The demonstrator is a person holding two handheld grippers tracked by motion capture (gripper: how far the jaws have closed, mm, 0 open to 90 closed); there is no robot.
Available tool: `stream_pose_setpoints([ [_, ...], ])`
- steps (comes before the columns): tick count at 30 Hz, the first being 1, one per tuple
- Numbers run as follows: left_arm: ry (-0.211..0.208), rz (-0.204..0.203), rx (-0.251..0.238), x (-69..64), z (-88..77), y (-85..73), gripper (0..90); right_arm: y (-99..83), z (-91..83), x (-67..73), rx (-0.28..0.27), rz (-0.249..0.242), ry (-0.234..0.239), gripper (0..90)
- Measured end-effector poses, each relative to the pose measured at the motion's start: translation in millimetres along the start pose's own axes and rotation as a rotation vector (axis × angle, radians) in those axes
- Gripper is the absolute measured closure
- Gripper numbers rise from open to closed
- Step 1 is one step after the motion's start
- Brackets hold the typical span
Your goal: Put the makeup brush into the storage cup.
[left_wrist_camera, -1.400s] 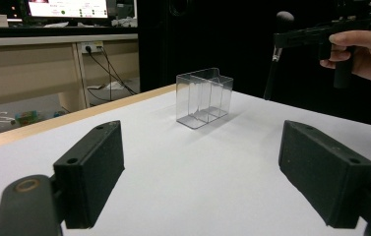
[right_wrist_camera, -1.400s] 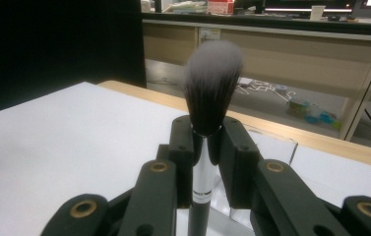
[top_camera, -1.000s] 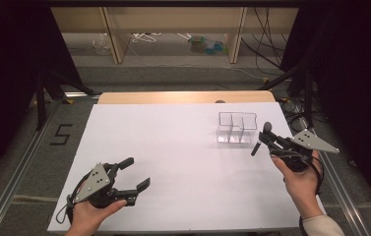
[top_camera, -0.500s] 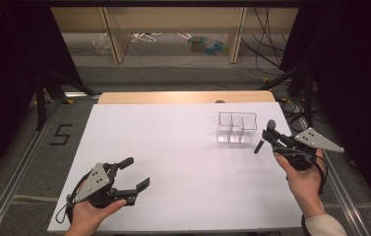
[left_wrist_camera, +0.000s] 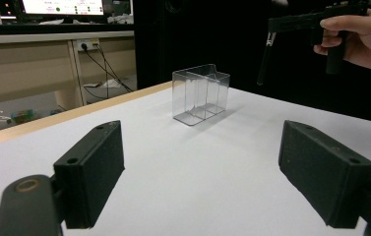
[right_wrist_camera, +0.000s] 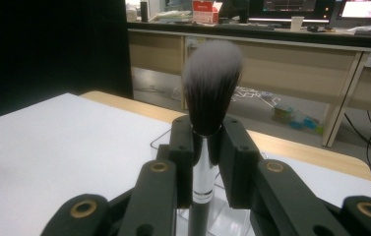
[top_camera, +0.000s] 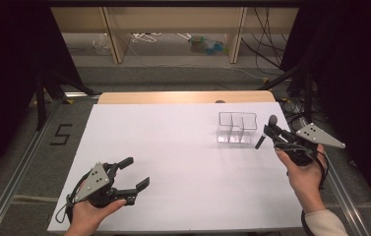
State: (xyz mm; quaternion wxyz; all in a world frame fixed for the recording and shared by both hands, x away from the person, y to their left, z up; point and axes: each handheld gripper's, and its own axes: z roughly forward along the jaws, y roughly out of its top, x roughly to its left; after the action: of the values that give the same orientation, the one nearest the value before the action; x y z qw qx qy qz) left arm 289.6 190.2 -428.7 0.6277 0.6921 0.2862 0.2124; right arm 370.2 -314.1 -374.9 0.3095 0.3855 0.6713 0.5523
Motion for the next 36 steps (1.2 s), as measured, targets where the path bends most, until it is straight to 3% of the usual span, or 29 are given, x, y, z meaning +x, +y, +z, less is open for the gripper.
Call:
stream_pose_setpoints([
  [10,-0.001,0.007,-0.002,0.7,0.3,0.1,17.1,2.7,1.4,-2.8,0.017,-0.012,-0.01,77.7],
  [13,-0.003,0.008,-0.004,1.1,0.9,-0.2,17.1,3.1,3.0,-3.8,-0.007,-0.006,-0.022,77.7],
  [25,-0.001,0.006,0.0,1.7,0.8,-0.5,17.1,7.5,7.8,-5.7,0.006,-0.004,-0.026,77.7],
  [26,0.0,0.007,0.001,1.8,0.8,-0.5,17.2,7.3,9.0,-5.6,-0.014,0.0,-0.029,77.7],
  [36,0.003,0.004,0.0,1.7,0.7,-0.4,17.2,9.2,13.2,-7.9,-0.017,0.006,-0.034,77.7],
])
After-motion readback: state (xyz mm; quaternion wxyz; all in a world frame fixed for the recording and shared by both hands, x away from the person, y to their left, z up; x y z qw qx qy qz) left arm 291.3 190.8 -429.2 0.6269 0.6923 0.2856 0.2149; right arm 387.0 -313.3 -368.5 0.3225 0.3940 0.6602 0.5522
